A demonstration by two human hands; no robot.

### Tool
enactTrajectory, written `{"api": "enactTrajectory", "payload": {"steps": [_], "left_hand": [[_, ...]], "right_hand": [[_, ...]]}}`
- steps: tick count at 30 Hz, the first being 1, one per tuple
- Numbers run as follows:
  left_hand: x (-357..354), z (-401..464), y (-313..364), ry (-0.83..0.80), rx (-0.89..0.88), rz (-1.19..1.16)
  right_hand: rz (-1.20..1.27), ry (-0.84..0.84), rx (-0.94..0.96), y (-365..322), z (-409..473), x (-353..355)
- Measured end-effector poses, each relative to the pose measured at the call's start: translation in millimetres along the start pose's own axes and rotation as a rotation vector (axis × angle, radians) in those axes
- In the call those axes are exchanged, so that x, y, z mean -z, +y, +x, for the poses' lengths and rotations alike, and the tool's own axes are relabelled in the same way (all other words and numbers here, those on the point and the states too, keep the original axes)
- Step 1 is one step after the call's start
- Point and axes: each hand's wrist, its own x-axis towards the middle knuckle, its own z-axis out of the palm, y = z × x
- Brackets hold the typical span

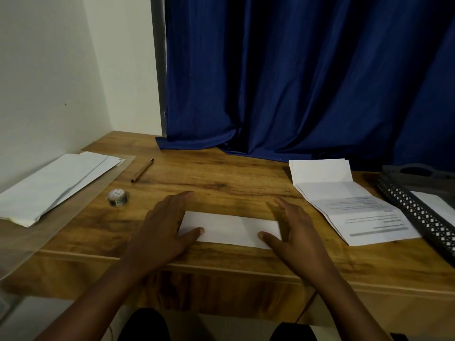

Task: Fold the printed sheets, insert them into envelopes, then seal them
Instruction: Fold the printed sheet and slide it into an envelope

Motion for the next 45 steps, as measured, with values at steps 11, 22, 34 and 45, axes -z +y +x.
{"api": "enactTrajectory", "payload": {"steps": [11,22,34,45], "left_hand": [[2,-4,8,-0.089,-0.137,0.118],[-13,-5,33,-0.406,-0.227,0.488],[2,-18,18,-0.422,-0.105,0.537],[2,-22,21,-0.365,-0.12,0.432]], "right_hand": [[-0.13,-0.015,0.004,-5,1,-3],[-0.294,-0.424,0.224,-66,-6,-49],[-0.335,-0.487,0.029,-22,-14,-3],[-0.385,-0.45,0.255,-50,-30,-13]]}}
